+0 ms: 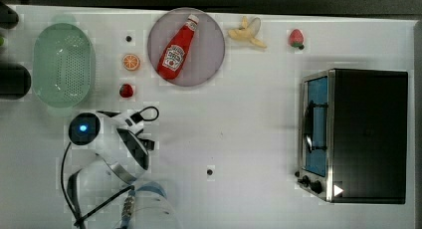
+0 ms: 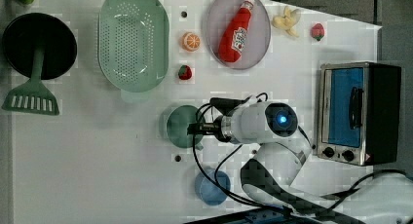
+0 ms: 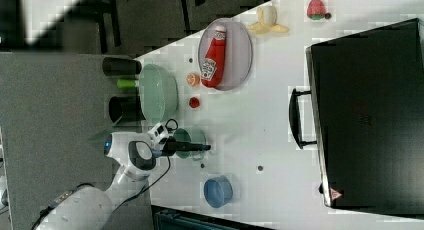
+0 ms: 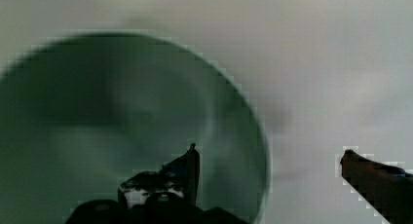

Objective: Drag mug left to right.

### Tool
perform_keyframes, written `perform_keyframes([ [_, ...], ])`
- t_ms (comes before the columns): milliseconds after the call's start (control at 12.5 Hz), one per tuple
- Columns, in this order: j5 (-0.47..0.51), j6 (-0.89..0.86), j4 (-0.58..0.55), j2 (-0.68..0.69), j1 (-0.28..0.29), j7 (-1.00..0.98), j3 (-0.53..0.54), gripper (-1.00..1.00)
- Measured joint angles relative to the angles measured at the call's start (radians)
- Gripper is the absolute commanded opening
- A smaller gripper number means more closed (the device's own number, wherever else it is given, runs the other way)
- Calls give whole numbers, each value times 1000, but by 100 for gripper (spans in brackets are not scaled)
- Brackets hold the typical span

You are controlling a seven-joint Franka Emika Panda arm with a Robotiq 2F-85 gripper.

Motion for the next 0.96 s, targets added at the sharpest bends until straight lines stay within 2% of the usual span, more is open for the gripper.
perform_keyframes([
  [80, -18, 17, -2, 17, 0, 0, -3, 100],
  [160, -38, 25, -2, 27, 2, -1, -6, 92],
  [640, -38, 52, 8, 25, 4, -4, -5, -53],
  [720, -38, 56, 2, 18, -3, -4, -6, -63],
  [960, -41, 69, -12, -3, -27, -5, -2, -63],
])
